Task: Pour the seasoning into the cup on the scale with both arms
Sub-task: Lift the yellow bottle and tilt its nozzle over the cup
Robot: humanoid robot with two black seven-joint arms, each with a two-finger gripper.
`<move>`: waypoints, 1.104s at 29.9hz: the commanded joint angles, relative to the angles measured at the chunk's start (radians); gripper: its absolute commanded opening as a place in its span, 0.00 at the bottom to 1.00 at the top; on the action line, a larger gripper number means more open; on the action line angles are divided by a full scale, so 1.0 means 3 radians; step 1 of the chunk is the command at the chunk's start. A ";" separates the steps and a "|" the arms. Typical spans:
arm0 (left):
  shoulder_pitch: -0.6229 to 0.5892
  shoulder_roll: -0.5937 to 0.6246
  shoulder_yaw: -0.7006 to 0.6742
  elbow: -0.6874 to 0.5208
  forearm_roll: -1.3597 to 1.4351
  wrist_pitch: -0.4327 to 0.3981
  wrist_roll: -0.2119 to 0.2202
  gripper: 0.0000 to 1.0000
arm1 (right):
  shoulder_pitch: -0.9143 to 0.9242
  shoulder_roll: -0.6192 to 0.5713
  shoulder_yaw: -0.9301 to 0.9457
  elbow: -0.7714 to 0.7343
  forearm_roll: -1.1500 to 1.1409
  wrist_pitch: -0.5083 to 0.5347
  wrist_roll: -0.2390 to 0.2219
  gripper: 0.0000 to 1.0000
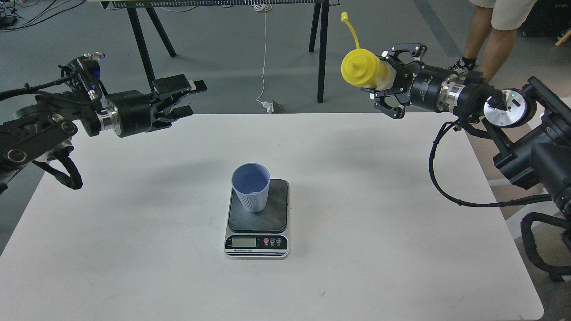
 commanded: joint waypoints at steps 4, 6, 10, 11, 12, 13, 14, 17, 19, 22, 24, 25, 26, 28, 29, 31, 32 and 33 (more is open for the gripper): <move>0.0113 0.0000 0.0001 0.0049 -0.0174 0.0000 0.0000 0.99 | 0.0227 0.0212 -0.0182 0.0436 -0.1071 -0.0090 0.0000 0.02; 0.0138 0.0000 0.0001 0.0049 -0.0209 0.0000 0.0000 0.99 | 0.0283 0.0274 -0.0264 0.0513 -0.1316 -0.0125 0.0000 0.02; 0.0184 -0.0005 0.0001 0.0130 -0.0230 0.0000 0.0000 0.99 | 0.0416 0.0371 -0.0499 0.0585 -0.1649 -0.0192 0.0000 0.02; 0.0190 -0.0005 0.0001 0.0182 -0.0245 0.0000 0.0000 0.99 | 0.0452 0.0381 -0.0555 0.0595 -0.1705 -0.0212 0.0000 0.02; 0.0205 -0.0005 0.0006 0.0243 -0.0271 0.0000 0.0000 0.99 | 0.0488 0.0381 -0.0621 0.0635 -0.1772 -0.0243 0.0000 0.02; 0.0220 -0.0005 0.0006 0.0309 -0.0296 0.0000 0.0000 0.99 | 0.0513 0.0381 -0.0678 0.0671 -0.1823 -0.0274 0.0000 0.02; 0.0236 -0.0005 0.0006 0.0371 -0.0317 0.0000 0.0000 0.99 | 0.0529 0.0386 -0.0719 0.0692 -0.1854 -0.0304 0.0000 0.02; 0.0261 -0.0005 0.0006 0.0535 -0.0337 0.0000 0.0000 0.99 | 0.0570 0.0417 -0.0826 0.0748 -0.1982 -0.0381 0.0000 0.02; 0.0297 -0.0005 0.0011 0.0586 -0.0337 0.0000 0.0000 0.99 | 0.0600 0.0473 -0.0867 0.0753 -0.2074 -0.0412 0.0000 0.02; 0.0338 -0.0005 0.0011 0.0596 -0.0332 0.0000 0.0000 0.99 | 0.0621 0.0565 -0.0913 0.0753 -0.2206 -0.0483 0.0000 0.02; 0.0379 0.0000 0.0011 0.0601 -0.0332 0.0000 0.0000 0.99 | 0.0626 0.0621 -0.0969 0.0753 -0.2334 -0.0539 0.0000 0.02; 0.0389 0.0000 0.0011 0.0601 -0.0337 0.0000 0.0000 0.99 | 0.0631 0.0642 -0.0990 0.0748 -0.2365 -0.0565 0.0000 0.02; 0.0399 0.0000 0.0011 0.0601 -0.0337 0.0000 0.0000 0.99 | 0.0631 0.0662 -0.1010 0.0748 -0.2386 -0.0591 0.0000 0.02; 0.0404 0.0000 0.0011 0.0601 -0.0337 0.0000 0.0000 0.99 | 0.0641 0.0693 -0.1072 0.0743 -0.2416 -0.0657 0.0013 0.02; 0.0410 0.0005 0.0016 0.0606 -0.0337 0.0000 0.0000 0.99 | 0.0641 0.0703 -0.1102 0.0743 -0.2442 -0.0683 0.0034 0.02; 0.0435 0.0005 0.0016 0.0607 -0.0337 0.0000 0.0000 0.99 | 0.0646 0.0749 -0.1184 0.0743 -0.2513 -0.0759 0.0100 0.02; 0.0455 0.0020 0.0021 0.0612 -0.0337 0.0000 0.0000 0.99 | 0.0647 0.0765 -0.1210 0.0738 -0.2539 -0.0795 0.0131 0.02; 0.0466 0.0026 0.0021 0.0622 -0.0337 0.0000 0.0000 0.99 | 0.0641 0.0775 -0.1230 0.0738 -0.2544 -0.0821 0.0151 0.02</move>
